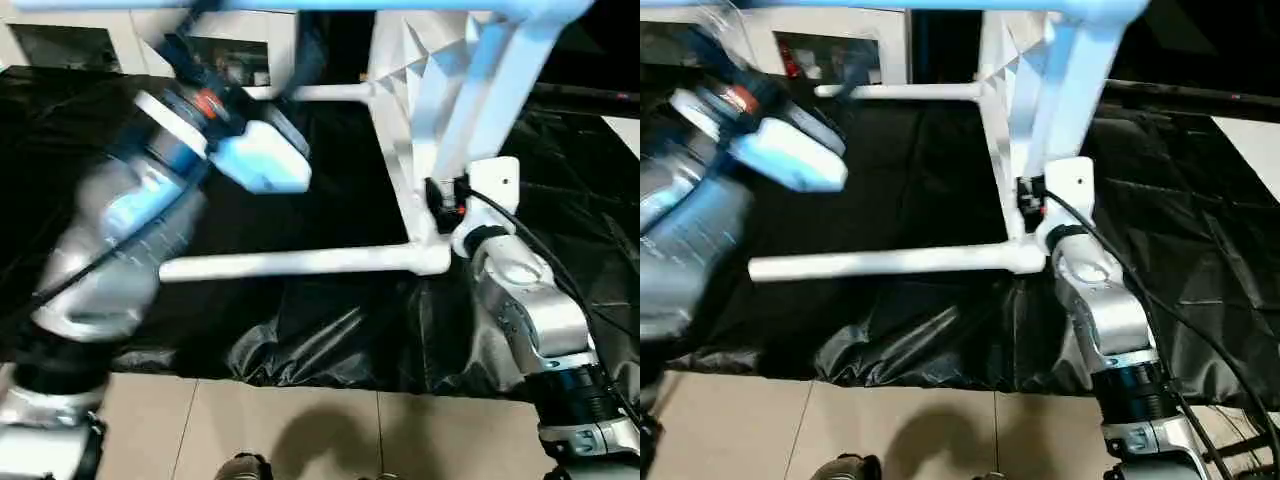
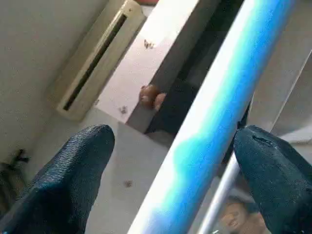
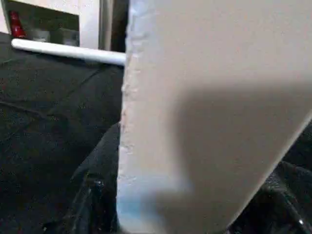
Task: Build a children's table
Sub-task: Flip table
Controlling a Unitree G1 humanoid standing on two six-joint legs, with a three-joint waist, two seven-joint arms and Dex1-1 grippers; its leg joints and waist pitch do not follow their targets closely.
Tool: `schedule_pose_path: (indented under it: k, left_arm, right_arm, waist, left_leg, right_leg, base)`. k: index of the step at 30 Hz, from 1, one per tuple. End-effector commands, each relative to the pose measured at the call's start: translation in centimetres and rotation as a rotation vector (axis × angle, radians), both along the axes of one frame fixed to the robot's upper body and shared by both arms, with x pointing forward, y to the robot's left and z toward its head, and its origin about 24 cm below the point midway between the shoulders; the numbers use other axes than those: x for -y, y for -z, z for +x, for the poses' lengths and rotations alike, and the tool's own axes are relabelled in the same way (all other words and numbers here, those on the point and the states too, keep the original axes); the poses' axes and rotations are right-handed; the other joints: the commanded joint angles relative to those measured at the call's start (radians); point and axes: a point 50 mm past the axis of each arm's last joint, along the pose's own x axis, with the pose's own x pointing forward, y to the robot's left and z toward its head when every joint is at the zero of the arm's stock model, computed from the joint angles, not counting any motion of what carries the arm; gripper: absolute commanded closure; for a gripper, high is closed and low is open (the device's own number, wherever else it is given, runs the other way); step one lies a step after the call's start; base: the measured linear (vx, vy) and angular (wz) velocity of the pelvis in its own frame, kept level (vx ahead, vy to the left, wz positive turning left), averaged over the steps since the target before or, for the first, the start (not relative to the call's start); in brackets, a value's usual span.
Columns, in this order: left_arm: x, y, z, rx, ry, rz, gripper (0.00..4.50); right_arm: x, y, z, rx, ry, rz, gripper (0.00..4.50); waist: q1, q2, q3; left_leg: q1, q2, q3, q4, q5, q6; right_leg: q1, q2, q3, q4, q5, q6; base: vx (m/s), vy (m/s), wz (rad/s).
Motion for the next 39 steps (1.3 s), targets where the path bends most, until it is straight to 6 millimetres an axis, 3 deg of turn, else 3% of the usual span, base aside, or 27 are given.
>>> schedule_pose_path:
  k: [1,8,14,16,17,21,22,23,25,26,28,29,31,32,34,35,39]
  left_arm:
    - [-0.5,0.0,0.3,0.028,-0.037,0.015,0.0]
    - [-2.0,0.8,1.4,0.014,-0.135,0.045,0.0]
    - [-3.9,0.4,2.7,-0.01,-0.256,-0.012,0.0]
    - [-4.4,0.5,2.9,-0.02,-0.282,-0.036,0.0]
    - [-4.8,0.5,3.0,-0.035,-0.283,-0.079,0.29]
    - [-5.1,0.4,3.0,-0.053,-0.275,-0.126,0.55]
    - [-4.8,0.6,2.9,-0.085,-0.248,-0.143,0.55]
    - [-4.7,0.8,2.8,-0.1,-0.236,-0.146,0.76]
    - [-4.5,1.0,2.6,-0.122,-0.214,-0.159,0.77]
    - [-4.2,1.2,2.4,-0.154,-0.181,-0.181,0.86]
    - [-4.2,1.2,2.4,-0.154,-0.181,-0.181,1.12]
    - [-3.9,1.3,2.2,-0.183,-0.144,-0.226,1.18]
    - [-3.7,1.4,2.3,-0.204,-0.126,-0.255,1.23]
    - [-3.6,1.6,2.4,-0.246,-0.094,-0.322,1.37]
    - [-3.7,1.6,2.5,-0.271,-0.093,-0.351,1.59]
    - [-3.9,1.8,2.6,-0.306,-0.087,-0.41,1.62]
    - [-4.3,2.4,2.8,-0.376,-0.069,-0.542,1.85]
  right_arm:
    - [-0.4,0.1,0.2,0.0,-0.031,-0.019,2.38]
    - [-0.4,-0.2,0.3,0.022,-0.035,-0.018,2.71]
    - [0.3,-2.3,0.5,0.109,-0.04,-0.084,2.75]
    - [0.5,-2.8,0.5,0.127,-0.043,-0.097,2.75]
    - [0.9,-3.5,0.5,0.148,-0.043,-0.118,2.75]
    - [1.6,-4.6,0.6,0.178,-0.038,-0.151,2.75]
    - [2.4,-5.9,0.7,0.209,-0.026,-0.181,2.75]
    - [2.8,-6.6,0.8,0.225,-0.022,-0.197,2.75]
    - [3.3,-7.8,0.9,0.248,-0.019,-0.213,2.75]
    - [3.8,-9.3,1.0,0.277,-0.018,-0.24,2.75]
    - [3.8,-9.3,1.0,0.277,-0.018,-0.24,2.75]
    - [4.3,-10.6,1.2,0.307,-0.019,-0.28,2.76]
    - [4.6,-11.6,1.3,0.331,-0.016,-0.309,2.76]
    - [5.0,-13.3,1.5,0.369,-0.012,-0.351,2.76]
    - [5.3,-14.5,1.6,0.396,-0.006,-0.376,2.76]
    - [5.6,-15.6,1.7,0.42,-0.002,-0.405,2.76]
    - [5.8,-17.5,2.0,0.454,-0.018,-0.452,2.76]
  waist:
    - [0.006,0.017,-0.077]
    - [0.007,0.023,-0.079]
    - [0.009,0.025,-0.08]
    - [0.011,0.024,-0.081]
    - [0.013,0.027,-0.084]
    - [0.018,0.027,-0.09]
    - [0.024,0.032,-0.089]
    - [0.027,0.031,-0.091]
    - [0.032,0.031,-0.094]
    - [0.035,0.031,-0.094]
    - [0.036,0.033,-0.089]
    - [0.039,0.038,-0.088]
    - [0.041,0.035,-0.088]
    - [0.044,0.037,-0.086]
    - [0.048,0.036,-0.085]
    - [0.049,0.032,-0.089]
    - [0.057,0.032,-0.092]
  left_leg:
    - [0.04,0.073,-0.041,-0.068,-0.197,-0.04]
    - [0.042,0.072,-0.042,-0.069,-0.214,-0.048]
    - [0.041,0.071,-0.042,-0.068,-0.206,-0.042]
    - [0.041,0.07,-0.04,-0.065,-0.196,-0.034]
    - [0.038,0.069,-0.04,-0.061,-0.165,-0.021]
    - [0.032,0.066,-0.036,-0.052,-0.093,0.018]
    - [0.028,0.065,-0.035,-0.047,-0.057,0.047]
    - [0.027,0.064,-0.033,-0.043,-0.05,0.06]
    - [0.025,0.064,-0.033,-0.039,-0.033,0.074]
    - [0.019,0.062,-0.031,-0.034,-0.021,0.092]
    - [0.018,0.063,-0.03,-0.035,-0.047,0.096]
    - [0.023,0.066,-0.031,-0.037,-0.087,0.086]
    - [0.026,0.068,-0.031,-0.037,-0.098,0.077]
    - [0.025,0.069,-0.031,-0.038,-0.111,0.072]
    - [0.028,0.069,-0.03,-0.038,-0.127,0.06]
    - [0.028,0.069,-0.029,-0.037,-0.121,0.061]
    - [0.025,0.068,-0.027,-0.033,-0.103,0.075]
  right_leg:
    - [0.033,-0.091,0.053,-0.058,0.032,-0.184]
    - [0.032,-0.091,0.052,-0.055,0.035,-0.192]
    - [0.034,-0.091,0.051,-0.054,0.044,-0.203]
    - [0.035,-0.093,0.052,-0.054,0.043,-0.208]
    - [0.038,-0.094,0.052,-0.051,0.069,-0.216]
    - [0.042,-0.093,0.051,-0.042,0.14,-0.235]
    - [0.04,-0.092,0.05,-0.038,0.171,-0.24]
    - [0.04,-0.092,0.051,-0.038,0.174,-0.243]
    - [0.04,-0.092,0.05,-0.034,0.182,-0.247]
    - [0.036,-0.09,0.049,-0.032,0.186,-0.254]
    - [0.032,-0.089,0.047,-0.038,0.14,-0.253]
    - [0.029,-0.089,0.047,-0.043,0.068,-0.247]
    - [0.029,-0.09,0.047,-0.045,0.041,-0.25]
    - [0.025,-0.088,0.047,-0.049,0.012,-0.244]
    - [0.024,-0.089,0.047,-0.051,-0.015,-0.242]
    - [0.024,-0.088,0.048,-0.049,-0.012,-0.241]
    - [0.025,-0.091,0.047,-0.046,0.007,-0.239]
  base:
    - [0.0,0.0,0.0]
    - [0.0,0.0,0.0]
    - [0.0,0.0,0.0]
    - [0.0,0.0,0.0]
    - [0.0,0.0,0.0]
    - [0.0,0.0,0.0]
    - [0.0,0.0,0.0]
    - [0.0,0.0,0.0]
    - [0.0,0.0,0.0]
    - [0.0,0.0,0.0]
    - [0.0,0.0,0.0]
    - [0.0,0.0,0.0]
    - [0.0,0.0,0.0]
    - [0.0,0.0,0.0]
    - [0.0,0.0,0.0]
    - [0.0,0.0,0.0]
    - [0.0,0.0,0.0]
